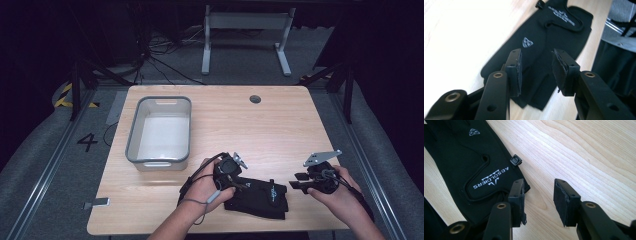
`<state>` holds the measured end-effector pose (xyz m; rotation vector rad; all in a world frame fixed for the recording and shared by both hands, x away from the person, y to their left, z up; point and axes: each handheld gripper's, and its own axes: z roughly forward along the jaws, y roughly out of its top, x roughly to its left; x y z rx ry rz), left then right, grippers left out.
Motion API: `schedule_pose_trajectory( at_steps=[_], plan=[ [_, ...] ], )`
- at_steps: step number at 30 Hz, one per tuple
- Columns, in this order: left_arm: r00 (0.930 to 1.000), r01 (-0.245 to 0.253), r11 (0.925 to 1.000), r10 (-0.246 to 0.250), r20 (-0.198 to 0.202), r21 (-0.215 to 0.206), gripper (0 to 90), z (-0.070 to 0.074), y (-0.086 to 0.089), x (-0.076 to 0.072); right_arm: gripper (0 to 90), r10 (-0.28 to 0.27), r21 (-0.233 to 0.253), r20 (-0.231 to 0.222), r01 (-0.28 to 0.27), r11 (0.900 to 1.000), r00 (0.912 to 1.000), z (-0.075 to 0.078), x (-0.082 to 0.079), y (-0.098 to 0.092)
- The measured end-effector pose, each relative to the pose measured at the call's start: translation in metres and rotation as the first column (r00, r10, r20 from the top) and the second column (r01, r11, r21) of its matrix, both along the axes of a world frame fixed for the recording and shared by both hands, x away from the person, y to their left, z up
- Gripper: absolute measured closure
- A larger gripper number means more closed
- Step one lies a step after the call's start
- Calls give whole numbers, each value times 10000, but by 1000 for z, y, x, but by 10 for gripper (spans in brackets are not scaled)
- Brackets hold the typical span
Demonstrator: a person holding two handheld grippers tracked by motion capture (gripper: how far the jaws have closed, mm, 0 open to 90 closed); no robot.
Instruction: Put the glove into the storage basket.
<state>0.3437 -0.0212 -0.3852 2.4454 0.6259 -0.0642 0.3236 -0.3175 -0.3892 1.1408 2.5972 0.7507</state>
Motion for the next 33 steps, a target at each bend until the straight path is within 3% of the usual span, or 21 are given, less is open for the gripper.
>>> schedule_pose_trajectory(
  at_steps=[5, 16, 20, 24, 27, 32, 33],
  plan=[
    [9998, -210, 9997, 211, 26, -115, 594, -4, -6, 5, 602, -83, 115, 47, 82, 9999, 10000, -2, 0, -3],
    [9988, 452, 9988, -449, 204, -184, 527, -20, -30, 20, 587, -335, 442, -38, 337, 9985, 9994, -8, 7, -15],
    [9985, 531, 9986, -531, 118, -35, 526, -25, -34, 23, 583, -343, 472, -80, 346, 9983, 9994, -8, 7, -16],
    [9921, 1179, 9929, -1185, 405, 169, 535, -28, -41, 19, 577, -142, 517, -52, 145, 9986, 9999, -9, 7, -15],
    [9899, 1340, 9906, -1351, 428, 270, 539, -32, -43, 18, 575, -42, 519, -50, 45, 9986, 10000, -11, 7, -12],
    [9874, 1571, 9860, -1579, 86, 562, 537, -37, -45, 17, 569, 18, 594, -116, -11, 9982, 9999, -11, 6, -12],
    [9841, 1776, 9809, -1773, -113, 789, 529, -41, -47, 16, 568, 17, 578, -155, -8, 9983, 9999, -11, 7, -12]
  ],
)
